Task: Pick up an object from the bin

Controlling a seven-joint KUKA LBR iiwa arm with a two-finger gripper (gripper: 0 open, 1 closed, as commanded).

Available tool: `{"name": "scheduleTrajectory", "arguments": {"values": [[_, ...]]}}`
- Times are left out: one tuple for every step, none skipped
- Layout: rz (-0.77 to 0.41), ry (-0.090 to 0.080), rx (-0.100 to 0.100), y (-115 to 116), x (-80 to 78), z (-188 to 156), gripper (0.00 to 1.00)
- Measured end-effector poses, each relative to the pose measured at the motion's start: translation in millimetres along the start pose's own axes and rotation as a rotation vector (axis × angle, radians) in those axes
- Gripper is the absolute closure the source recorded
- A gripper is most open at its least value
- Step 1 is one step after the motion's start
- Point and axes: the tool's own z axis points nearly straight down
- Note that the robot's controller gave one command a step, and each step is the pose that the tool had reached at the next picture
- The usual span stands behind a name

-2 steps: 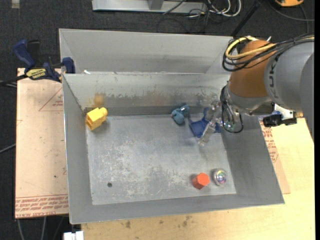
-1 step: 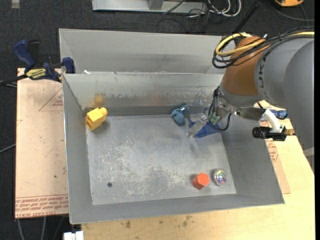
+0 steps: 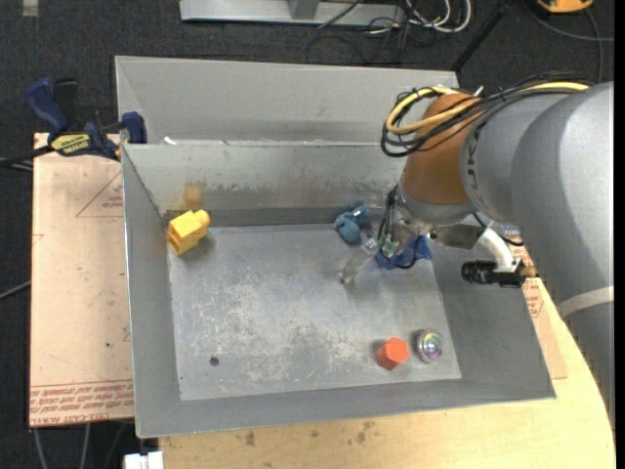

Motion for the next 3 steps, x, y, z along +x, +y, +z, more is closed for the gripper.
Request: {"name": "scheduleTrajectory", "arguments": {"values": [[-0.003, -0.002, -0.002, 1, -0.7, -1, 0.00], [-0.004, -0.005, -0.005, 2, -0.9, -2, 1.00], [-0.007, -0.008, -0.007, 4, -2.2, -69, 1.00]]}}
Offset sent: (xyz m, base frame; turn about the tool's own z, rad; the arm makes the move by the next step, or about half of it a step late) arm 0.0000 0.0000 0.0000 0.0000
